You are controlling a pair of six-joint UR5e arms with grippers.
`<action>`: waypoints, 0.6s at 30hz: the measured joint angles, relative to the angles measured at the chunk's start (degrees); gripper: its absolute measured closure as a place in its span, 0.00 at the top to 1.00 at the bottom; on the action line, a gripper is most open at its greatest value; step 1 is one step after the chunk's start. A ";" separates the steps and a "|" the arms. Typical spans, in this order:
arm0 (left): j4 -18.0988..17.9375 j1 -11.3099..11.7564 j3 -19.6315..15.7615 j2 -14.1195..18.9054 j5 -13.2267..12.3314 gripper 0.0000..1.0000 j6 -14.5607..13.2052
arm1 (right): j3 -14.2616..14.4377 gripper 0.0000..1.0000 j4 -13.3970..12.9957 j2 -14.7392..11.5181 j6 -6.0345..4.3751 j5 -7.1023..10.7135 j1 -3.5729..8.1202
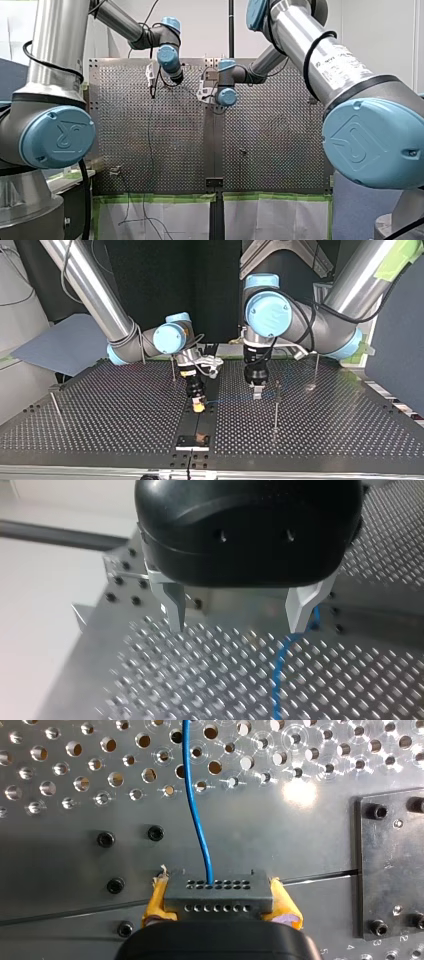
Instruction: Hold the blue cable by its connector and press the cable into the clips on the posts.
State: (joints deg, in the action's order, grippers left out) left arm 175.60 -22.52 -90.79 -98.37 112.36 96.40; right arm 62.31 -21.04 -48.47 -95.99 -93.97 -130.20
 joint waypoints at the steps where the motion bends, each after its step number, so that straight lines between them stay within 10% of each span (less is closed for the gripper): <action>1: 0.10 0.11 0.00 -0.54 0.22 1.00 -0.34 | 0.00 0.00 0.03 0.00 0.00 0.03 0.06; 18: -4.10 0.88 0.02 -3.49 1.59 1.00 -2.15 | 0.00 0.00 -0.07 0.04 0.17 0.02 0.21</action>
State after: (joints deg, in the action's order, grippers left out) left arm 171.50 -21.65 -90.77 -101.86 113.95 94.26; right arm 62.30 -21.11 -48.43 -95.82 -93.95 -129.98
